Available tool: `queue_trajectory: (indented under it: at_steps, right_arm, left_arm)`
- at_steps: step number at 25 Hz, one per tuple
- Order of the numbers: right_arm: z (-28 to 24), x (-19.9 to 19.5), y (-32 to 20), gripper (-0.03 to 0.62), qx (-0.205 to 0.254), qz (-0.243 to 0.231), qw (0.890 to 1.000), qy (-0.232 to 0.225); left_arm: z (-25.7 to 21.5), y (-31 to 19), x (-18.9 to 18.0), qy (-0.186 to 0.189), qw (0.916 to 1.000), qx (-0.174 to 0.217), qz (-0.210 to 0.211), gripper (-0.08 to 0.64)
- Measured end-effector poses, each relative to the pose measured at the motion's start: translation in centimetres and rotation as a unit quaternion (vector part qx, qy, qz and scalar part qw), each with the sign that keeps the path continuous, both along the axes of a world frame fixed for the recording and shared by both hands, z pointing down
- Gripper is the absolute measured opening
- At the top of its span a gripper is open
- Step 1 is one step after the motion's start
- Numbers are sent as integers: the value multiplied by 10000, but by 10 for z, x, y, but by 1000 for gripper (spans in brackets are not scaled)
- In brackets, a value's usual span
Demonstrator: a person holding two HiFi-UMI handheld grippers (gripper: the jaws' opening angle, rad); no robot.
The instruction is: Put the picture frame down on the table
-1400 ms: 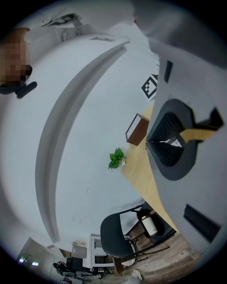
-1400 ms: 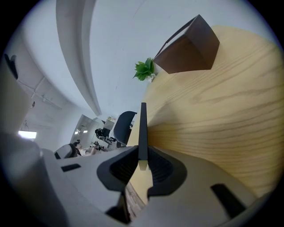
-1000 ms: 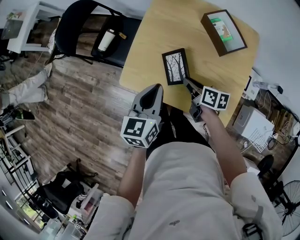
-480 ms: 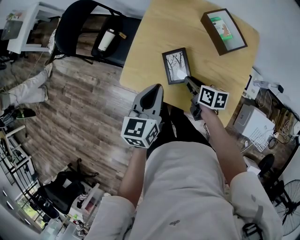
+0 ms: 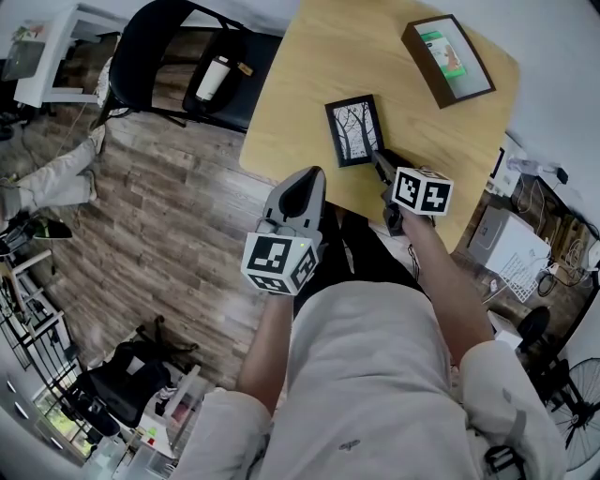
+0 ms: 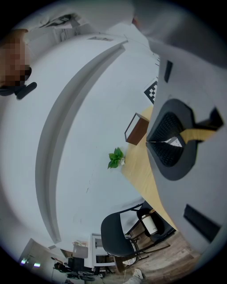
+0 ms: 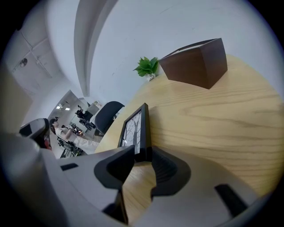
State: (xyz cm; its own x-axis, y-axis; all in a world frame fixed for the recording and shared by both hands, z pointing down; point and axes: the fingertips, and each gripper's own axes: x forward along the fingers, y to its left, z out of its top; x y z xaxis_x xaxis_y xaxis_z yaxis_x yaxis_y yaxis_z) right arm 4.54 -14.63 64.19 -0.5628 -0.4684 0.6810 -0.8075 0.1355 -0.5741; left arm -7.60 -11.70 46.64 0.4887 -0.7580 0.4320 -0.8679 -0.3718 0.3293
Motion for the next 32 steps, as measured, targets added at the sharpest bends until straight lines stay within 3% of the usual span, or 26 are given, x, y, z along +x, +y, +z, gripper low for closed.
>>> queue_trajectory:
  at_steps: [16,32]
  right_arm:
    - [7,2,0,120,-2,-45,9997,228]
    - [12,4,-4,118,103,-382,9977,545]
  left_arm:
    - [-2,0,4,-11,10000,16,-11,8]
    - [-4,-2,6,-99,9999,14,-120,8]
